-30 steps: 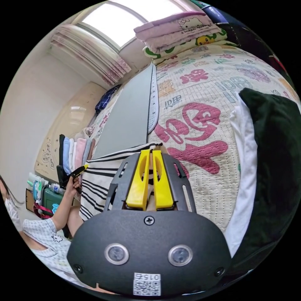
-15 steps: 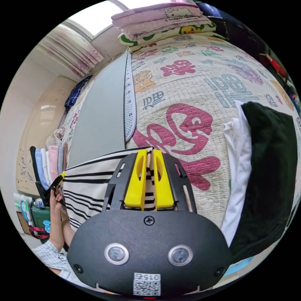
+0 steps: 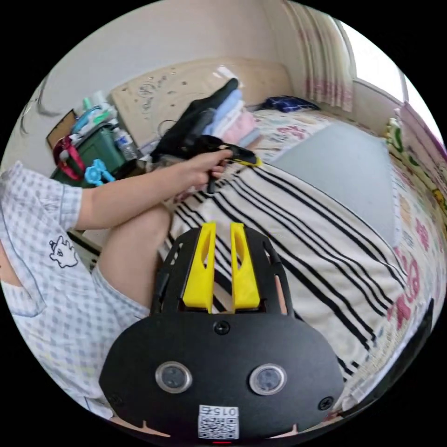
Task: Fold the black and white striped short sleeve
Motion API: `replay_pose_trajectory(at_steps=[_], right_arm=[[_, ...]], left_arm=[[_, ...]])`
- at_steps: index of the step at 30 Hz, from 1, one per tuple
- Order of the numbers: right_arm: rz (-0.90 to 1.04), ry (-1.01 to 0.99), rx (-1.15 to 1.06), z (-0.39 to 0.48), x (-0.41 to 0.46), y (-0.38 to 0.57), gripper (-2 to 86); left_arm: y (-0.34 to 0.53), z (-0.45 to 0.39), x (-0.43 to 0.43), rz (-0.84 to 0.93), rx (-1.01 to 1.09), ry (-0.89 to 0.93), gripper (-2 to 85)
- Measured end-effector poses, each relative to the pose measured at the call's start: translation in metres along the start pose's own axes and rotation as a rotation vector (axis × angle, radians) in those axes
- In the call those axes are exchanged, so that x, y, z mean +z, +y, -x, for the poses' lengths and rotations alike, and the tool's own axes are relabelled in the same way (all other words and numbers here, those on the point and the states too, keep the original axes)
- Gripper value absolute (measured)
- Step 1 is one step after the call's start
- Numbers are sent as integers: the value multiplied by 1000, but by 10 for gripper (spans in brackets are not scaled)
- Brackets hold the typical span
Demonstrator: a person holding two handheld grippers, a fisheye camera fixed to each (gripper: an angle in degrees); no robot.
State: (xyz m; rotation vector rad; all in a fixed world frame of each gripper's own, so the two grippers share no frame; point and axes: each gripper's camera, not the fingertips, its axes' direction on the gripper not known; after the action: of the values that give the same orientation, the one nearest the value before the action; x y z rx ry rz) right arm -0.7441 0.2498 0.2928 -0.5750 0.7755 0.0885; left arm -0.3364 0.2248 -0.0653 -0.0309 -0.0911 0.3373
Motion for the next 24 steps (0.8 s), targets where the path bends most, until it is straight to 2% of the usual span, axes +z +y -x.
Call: replay_pose_trajectory(at_steps=[2,7,9,11,16,19,24], right_arm=[[40,-15,-83,63,44,10,79],[129,146,-152,133,101,34,82],[180,157,-144,145,116,43,68],[196,205,-97,155,123,54,17],[78,101,9,169,91,67,0],[175,64,86,164,105,59,1],[137,-56,118,175,69,42,12]], left_arm=[[-6,-7,-7,8,30,-11,10],[-22,-26,-20,45,94,-45,7],[-29,-32,-27,48,105,-43,5],[-38,-41,-36,37,111,-42,4],[-60,-70,-72,-49,138,-37,8],[-78,-89,-60,46,171,-125,21],[-100,-140,-67,98,308,-319,58]])
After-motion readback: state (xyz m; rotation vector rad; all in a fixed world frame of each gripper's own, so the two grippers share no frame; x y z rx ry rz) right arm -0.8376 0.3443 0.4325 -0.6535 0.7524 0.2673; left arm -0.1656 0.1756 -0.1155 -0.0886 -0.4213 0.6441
